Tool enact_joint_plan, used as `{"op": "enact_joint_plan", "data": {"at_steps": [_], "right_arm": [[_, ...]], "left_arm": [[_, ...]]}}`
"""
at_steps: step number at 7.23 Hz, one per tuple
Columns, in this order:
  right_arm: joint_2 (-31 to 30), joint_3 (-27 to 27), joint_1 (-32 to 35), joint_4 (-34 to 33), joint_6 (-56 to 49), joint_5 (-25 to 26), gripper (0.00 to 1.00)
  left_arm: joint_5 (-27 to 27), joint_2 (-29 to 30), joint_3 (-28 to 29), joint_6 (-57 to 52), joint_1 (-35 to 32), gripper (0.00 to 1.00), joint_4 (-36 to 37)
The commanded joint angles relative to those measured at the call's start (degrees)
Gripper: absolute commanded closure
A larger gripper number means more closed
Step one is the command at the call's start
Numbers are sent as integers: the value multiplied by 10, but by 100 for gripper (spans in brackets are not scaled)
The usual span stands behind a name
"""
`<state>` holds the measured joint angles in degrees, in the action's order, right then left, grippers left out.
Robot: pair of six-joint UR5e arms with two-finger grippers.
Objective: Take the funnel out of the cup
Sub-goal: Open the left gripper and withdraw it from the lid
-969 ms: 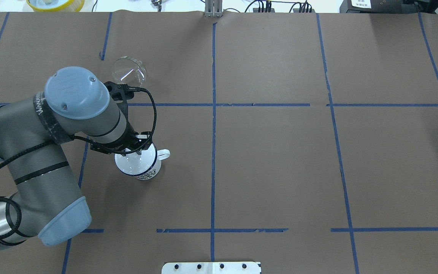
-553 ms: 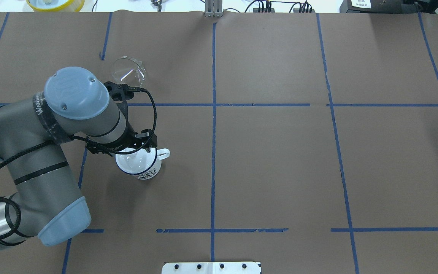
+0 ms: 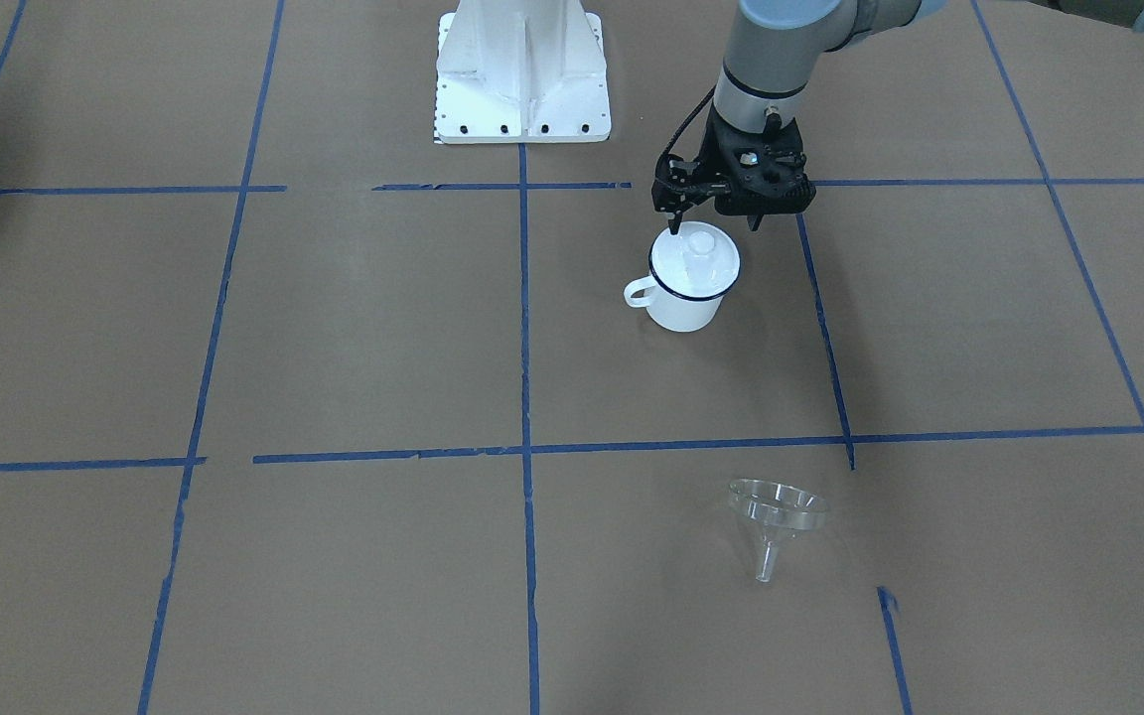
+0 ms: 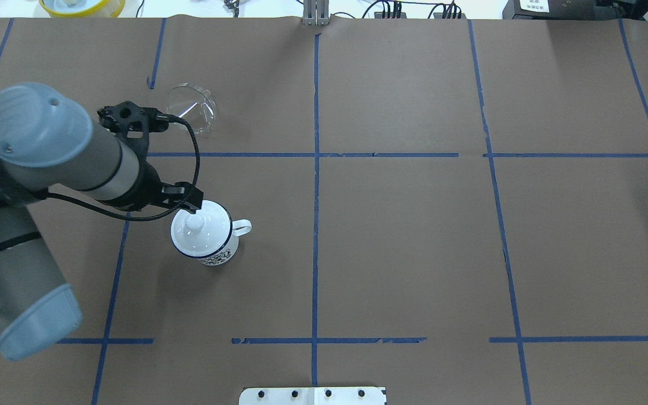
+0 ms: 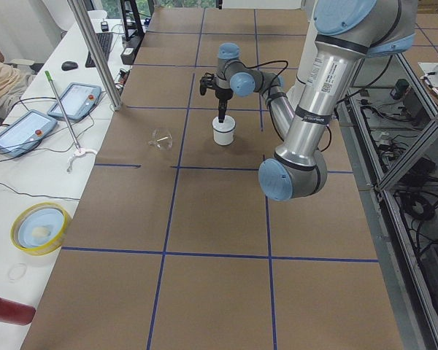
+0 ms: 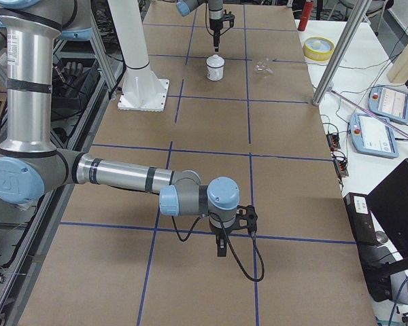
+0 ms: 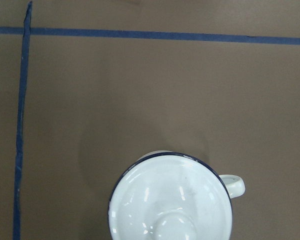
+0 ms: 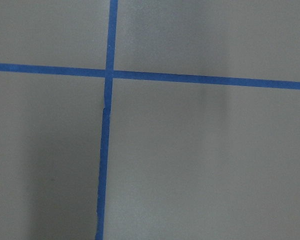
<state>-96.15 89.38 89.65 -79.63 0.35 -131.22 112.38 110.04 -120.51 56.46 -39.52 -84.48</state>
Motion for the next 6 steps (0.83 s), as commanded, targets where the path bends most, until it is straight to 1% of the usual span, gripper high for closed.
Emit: {"op": "enact_joint_plan", "data": {"at_steps": [1,2,4,5,6], "right_arm": [[0,0,0,0,0,0,0],[0,0,0,0,0,0,0],[0,0,0,0,0,0,0],[0,0,0,0,0,0,0],[0,0,0,0,0,0,0]], "left_arm": [[96,-88,-11,-201,-127,0,-36],[122,-137,-7,-302,-197,0,-36],[169,-210,38,-478,-329,0,-35],[195,-234,94,-500,-373,0,-35],[209,-247,143,-500,-391,0,-35]]}}
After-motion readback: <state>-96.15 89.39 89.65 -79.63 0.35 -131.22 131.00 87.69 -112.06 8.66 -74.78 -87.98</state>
